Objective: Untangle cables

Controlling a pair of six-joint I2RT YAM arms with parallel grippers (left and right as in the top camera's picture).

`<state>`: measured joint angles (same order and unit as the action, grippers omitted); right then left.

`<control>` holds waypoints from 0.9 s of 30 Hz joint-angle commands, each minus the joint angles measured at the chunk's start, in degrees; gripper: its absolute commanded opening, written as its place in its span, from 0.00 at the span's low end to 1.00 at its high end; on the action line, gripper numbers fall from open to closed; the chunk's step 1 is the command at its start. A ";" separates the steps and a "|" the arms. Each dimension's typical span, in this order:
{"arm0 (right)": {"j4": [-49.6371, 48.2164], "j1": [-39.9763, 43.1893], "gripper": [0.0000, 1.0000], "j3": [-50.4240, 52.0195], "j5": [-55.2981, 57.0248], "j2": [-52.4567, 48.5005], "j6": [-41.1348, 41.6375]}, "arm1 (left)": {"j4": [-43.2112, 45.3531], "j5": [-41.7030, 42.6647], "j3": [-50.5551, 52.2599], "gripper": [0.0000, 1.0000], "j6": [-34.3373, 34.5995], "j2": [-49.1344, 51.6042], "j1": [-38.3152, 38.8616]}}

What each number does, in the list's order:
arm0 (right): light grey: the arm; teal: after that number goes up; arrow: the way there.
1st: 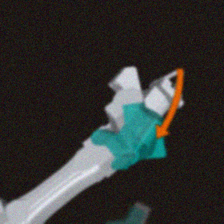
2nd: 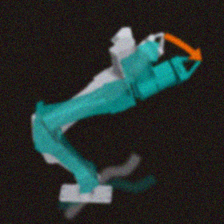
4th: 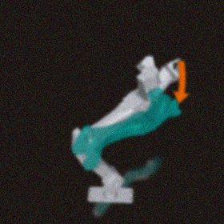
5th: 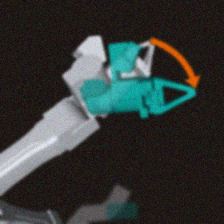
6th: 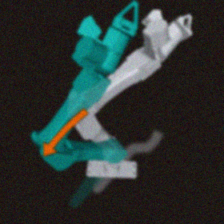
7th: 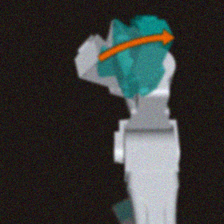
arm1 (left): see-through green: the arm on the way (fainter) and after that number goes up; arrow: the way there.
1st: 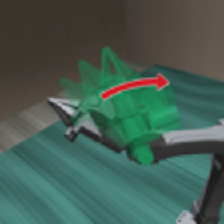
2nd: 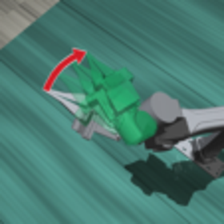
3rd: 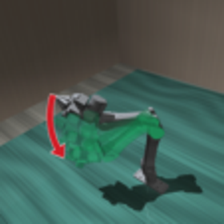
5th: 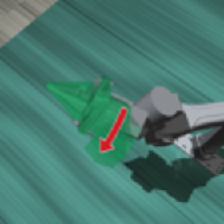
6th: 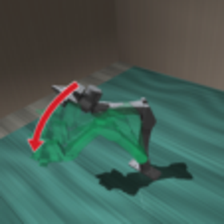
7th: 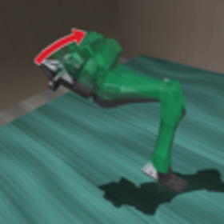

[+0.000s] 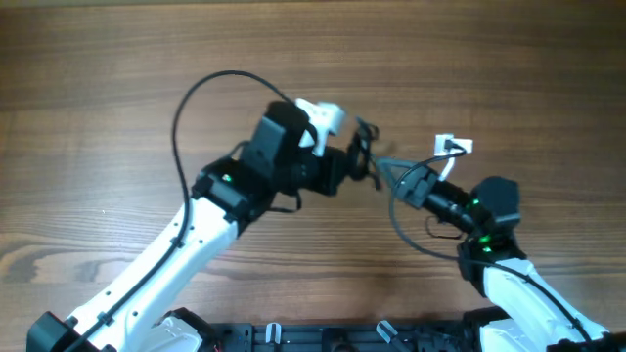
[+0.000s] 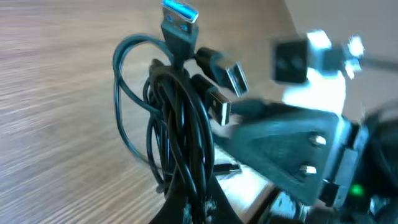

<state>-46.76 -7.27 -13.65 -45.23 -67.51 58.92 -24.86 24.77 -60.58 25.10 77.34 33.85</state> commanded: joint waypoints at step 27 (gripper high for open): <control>-0.22 -7.15 0.05 -0.11 3.28 -0.59 12.22 | 0.24 -2.38 -0.39 0.04 31.98 -1.14 -0.07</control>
<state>-44.80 -14.13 -13.61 -43.57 -67.61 70.67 -24.40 22.74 -60.60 60.31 77.32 32.71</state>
